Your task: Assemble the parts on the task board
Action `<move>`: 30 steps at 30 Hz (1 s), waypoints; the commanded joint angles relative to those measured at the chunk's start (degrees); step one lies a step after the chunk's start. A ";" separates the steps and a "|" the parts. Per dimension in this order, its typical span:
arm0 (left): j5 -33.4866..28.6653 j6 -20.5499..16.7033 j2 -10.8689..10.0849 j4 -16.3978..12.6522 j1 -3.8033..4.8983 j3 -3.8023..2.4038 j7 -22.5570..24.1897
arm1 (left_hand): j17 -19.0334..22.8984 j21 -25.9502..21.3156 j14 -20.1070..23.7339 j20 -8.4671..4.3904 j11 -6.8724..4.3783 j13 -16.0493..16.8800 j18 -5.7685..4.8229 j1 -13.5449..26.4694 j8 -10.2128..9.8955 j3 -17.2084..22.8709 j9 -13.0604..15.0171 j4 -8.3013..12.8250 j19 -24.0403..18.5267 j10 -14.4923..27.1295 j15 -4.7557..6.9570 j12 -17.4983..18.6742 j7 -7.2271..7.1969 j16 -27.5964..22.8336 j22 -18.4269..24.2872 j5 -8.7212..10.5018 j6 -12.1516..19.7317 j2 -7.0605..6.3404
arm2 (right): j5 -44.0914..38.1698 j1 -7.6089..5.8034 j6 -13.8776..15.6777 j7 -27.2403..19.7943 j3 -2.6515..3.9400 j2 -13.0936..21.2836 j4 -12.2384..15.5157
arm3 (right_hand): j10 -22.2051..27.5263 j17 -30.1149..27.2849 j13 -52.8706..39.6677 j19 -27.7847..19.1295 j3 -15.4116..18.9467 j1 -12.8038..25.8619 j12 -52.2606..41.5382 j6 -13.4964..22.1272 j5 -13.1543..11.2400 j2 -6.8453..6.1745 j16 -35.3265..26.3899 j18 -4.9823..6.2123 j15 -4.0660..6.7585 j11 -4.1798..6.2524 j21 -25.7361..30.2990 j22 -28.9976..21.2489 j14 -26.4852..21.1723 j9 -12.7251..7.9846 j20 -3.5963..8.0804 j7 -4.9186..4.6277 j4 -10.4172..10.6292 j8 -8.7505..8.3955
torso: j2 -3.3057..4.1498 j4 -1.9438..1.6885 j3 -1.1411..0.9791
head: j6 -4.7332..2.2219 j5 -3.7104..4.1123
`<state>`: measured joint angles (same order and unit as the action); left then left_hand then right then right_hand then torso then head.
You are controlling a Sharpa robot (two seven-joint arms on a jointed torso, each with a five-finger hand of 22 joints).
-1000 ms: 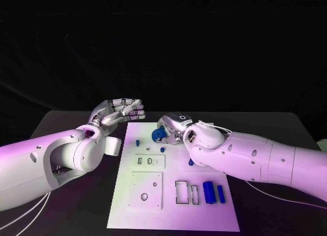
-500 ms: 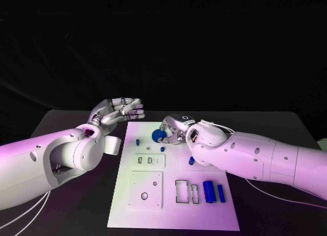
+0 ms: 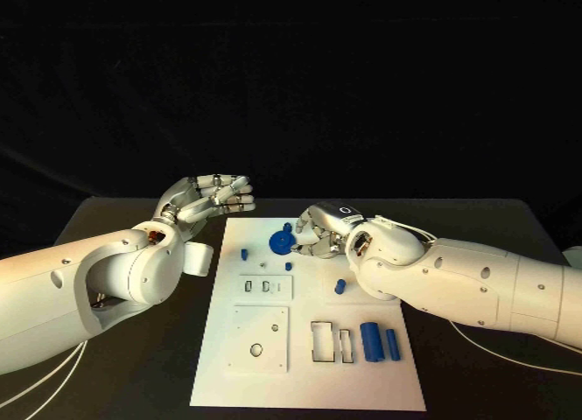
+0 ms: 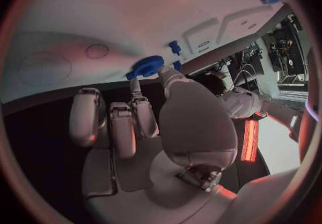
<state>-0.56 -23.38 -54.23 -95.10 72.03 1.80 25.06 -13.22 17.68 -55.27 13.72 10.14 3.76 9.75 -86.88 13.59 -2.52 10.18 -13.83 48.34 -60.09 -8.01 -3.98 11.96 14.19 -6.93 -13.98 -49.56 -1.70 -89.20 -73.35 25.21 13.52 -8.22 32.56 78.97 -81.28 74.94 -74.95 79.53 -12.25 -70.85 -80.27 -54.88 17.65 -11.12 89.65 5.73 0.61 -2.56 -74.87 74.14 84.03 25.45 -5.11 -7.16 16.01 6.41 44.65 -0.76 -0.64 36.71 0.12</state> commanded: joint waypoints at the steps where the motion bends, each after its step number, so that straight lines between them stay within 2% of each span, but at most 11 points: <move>1: -0.11 0.55 0.04 0.10 0.07 -0.04 0.38 | -0.05 -0.35 0.31 0.37 -0.01 0.06 0.53 -0.45 -0.27 -0.30 0.06 0.13 -0.17 0.27 -0.02 0.34 0.14 -0.32 0.09 0.29 0.38 -0.10 | 3.84 -0.84 4.12 -2.60 0.19 3.07 2.46 | -0.23 15.06 -3.46 0.12 -0.67 -1.24 -0.15 -0.15 -0.15 -0.34 0.35 -1.06 0.54 -0.14 0.17 -0.21 5.97 -0.06 0.11 -0.13 -0.21 0.05 | -0.28 0.26 -0.07 | -0.04 0.10; 3: -0.11 0.61 0.06 0.28 0.06 -0.03 0.36 | -0.05 -0.35 0.31 0.37 -0.01 0.06 0.53 -0.45 -0.27 -0.30 0.06 0.13 -0.17 0.27 -0.02 0.34 0.14 -0.32 0.09 0.29 0.38 -0.10 | 8.11 -1.54 3.46 -5.01 0.24 5.66 3.84 | -0.03 15.06 -3.23 -0.19 -0.84 -1.92 0.06 0.10 -0.91 -0.92 0.35 -0.95 0.50 -0.22 0.64 -0.60 5.97 -0.17 0.09 -0.21 -0.35 -0.07 | -0.46 0.46 -0.18 | -0.03 0.05; 4: -0.11 0.62 0.07 0.33 0.06 -0.03 0.36 | -0.05 -0.35 0.31 0.37 -0.01 0.06 0.53 -0.45 -0.27 -0.30 0.06 0.13 -0.17 0.27 -0.02 0.34 0.14 -0.32 0.09 0.29 0.38 -0.10 | 9.53 -1.75 3.14 -5.86 0.25 6.47 4.19 | 0.24 15.06 -2.92 -0.45 -0.99 -2.50 0.33 0.16 -2.16 -1.12 0.35 -0.86 0.45 -0.27 1.03 -0.91 5.97 -0.22 0.05 -0.26 -0.43 -0.09 | -0.51 0.49 -0.19 | 0.00 0.05; 6: -0.11 0.71 0.09 0.50 0.05 -0.01 0.34 | -0.09 -0.37 0.32 0.38 0.02 0.05 0.52 -0.47 -0.31 -0.33 0.07 0.17 -0.16 0.40 -0.03 0.36 0.17 -0.36 0.11 0.30 0.42 -0.09 | 14.66 -2.43 0.93 -9.57 0.28 10.05 5.52 | 1.09 15.06 -2.00 -0.88 -1.55 -4.44 1.14 0.69 -3.96 -1.45 0.35 -0.72 0.33 -0.42 1.69 -1.37 5.97 -0.40 -0.04 -0.45 -1.17 -0.34 | -0.84 0.82 -0.27 | 0.11 0.15; 8: -0.11 0.78 0.13 0.60 0.04 0.00 0.35 | -0.09 -0.37 0.32 0.38 0.02 0.05 0.52 -0.47 -0.31 -0.33 0.07 0.17 -0.16 0.40 -0.03 0.36 0.17 -0.36 0.11 0.30 0.42 -0.09 | 16.83 -2.71 -0.74 -11.50 0.29 12.49 6.22 | 1.60 15.06 -1.55 -1.12 -2.06 -6.43 1.54 1.68 -5.20 -1.79 0.35 -0.66 0.14 -0.67 2.09 -1.59 5.97 -0.71 -0.19 -0.74 -2.29 -0.84 | -1.02 0.95 -0.33 | 0.11 0.46; 13: -0.11 1.05 0.27 1.00 0.02 0.08 0.34 | -0.11 -0.38 0.32 0.39 0.03 0.05 0.52 -0.48 -0.30 -0.34 0.08 0.19 -0.15 0.43 -0.04 0.35 0.17 -0.37 0.13 0.30 0.41 -0.08 | 19.73 -3.02 -5.07 -14.88 0.27 17.93 6.57 | 2.13 15.06 -0.97 -1.11 -1.99 -8.29 2.00 2.20 -6.54 -2.30 0.35 -0.67 -0.05 -0.87 2.18 -1.47 5.97 -1.02 -0.38 -0.96 -3.45 -1.08 | -1.35 1.26 -0.66 | 0.33 0.72; 16: -0.11 1.17 0.36 1.21 0.00 0.12 0.35 | -0.11 -0.38 0.32 0.39 0.03 0.05 0.52 -0.48 -0.30 -0.34 0.08 0.19 -0.15 0.43 -0.04 0.35 0.17 -0.37 0.13 0.30 0.41 -0.08 | 19.87 -2.96 -6.33 -15.80 0.21 19.74 6.04 | 2.62 14.99 -0.41 -1.25 -1.86 -8.81 2.50 2.34 -6.75 -2.54 0.34 -0.62 -0.10 -0.92 2.40 -1.62 5.96 -1.11 -0.43 -1.01 -3.81 -1.14 | -1.47 1.36 -0.77 | 0.40 0.86; 21: -0.11 1.31 0.54 1.58 -0.03 0.15 0.38 | -0.11 -0.38 0.32 0.39 0.03 0.05 0.52 -0.48 -0.30 -0.34 0.08 0.19 -0.15 0.43 -0.04 0.35 0.17 -0.37 0.13 0.30 0.41 -0.08 | 19.71 -2.47 -7.19 -16.65 0.12 21.46 4.78 | 2.79 15.02 -0.23 -1.23 -1.83 -9.17 2.66 2.43 -6.64 -2.55 0.35 -0.63 -0.13 -0.95 2.39 -1.56 5.96 -1.18 -0.46 -1.05 -4.02 -1.18 | -1.54 1.31 -0.99 | 0.49 1.19; 26: -0.11 1.39 0.65 1.83 -0.05 0.18 0.39 | -0.11 -0.38 0.32 0.39 0.03 0.05 0.52 -0.48 -0.30 -0.34 0.08 0.19 -0.15 0.43 -0.04 0.35 0.17 -0.37 0.13 0.30 0.41 -0.08 | 19.41 -1.73 -7.34 -16.87 0.06 21.45 3.26 | 2.81 15.06 -0.22 -1.21 -1.87 -9.57 2.67 2.38 -5.95 -2.43 0.35 -0.64 -0.16 -0.97 2.39 -1.49 5.97 -1.26 -0.49 -1.07 -4.22 -1.14 | -1.50 1.26 -1.20 | 0.46 1.33; 30: -0.11 1.42 0.73 1.99 -0.07 0.20 0.41 | -0.11 -0.38 0.32 0.39 0.03 0.05 0.52 -0.48 -0.30 -0.34 0.08 0.19 -0.15 0.43 -0.04 0.35 0.17 -0.37 0.13 0.30 0.41 -0.08 | 19.19 -1.15 -7.33 -16.80 0.02 20.46 1.79 | 2.68 15.06 -0.32 -1.08 -2.25 -10.08 2.56 2.01 -4.65 -2.27 0.35 -0.67 -0.13 -0.93 2.29 -1.29 5.97 -1.33 -0.50 -1.02 -4.52 -0.91 | -1.45 1.16 -1.04 | 0.47 1.41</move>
<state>-0.56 -23.13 -53.65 -93.09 71.95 2.02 25.04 -13.26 17.69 -55.27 13.72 10.14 3.76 9.75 -86.88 13.60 -2.68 10.17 -13.67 48.34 -60.10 -8.01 -3.98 11.96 14.19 -6.87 -13.98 -49.56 -1.70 -70.10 -74.62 19.58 -1.87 -8.20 53.36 81.17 -78.91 74.92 -74.93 78.47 -14.49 -80.20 -77.82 -52.90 12.71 -13.39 89.65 5.72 0.62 -3.48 -72.78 72.80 84.03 24.17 -5.54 -8.30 11.69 5.46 43.16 0.49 -1.71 37.17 1.46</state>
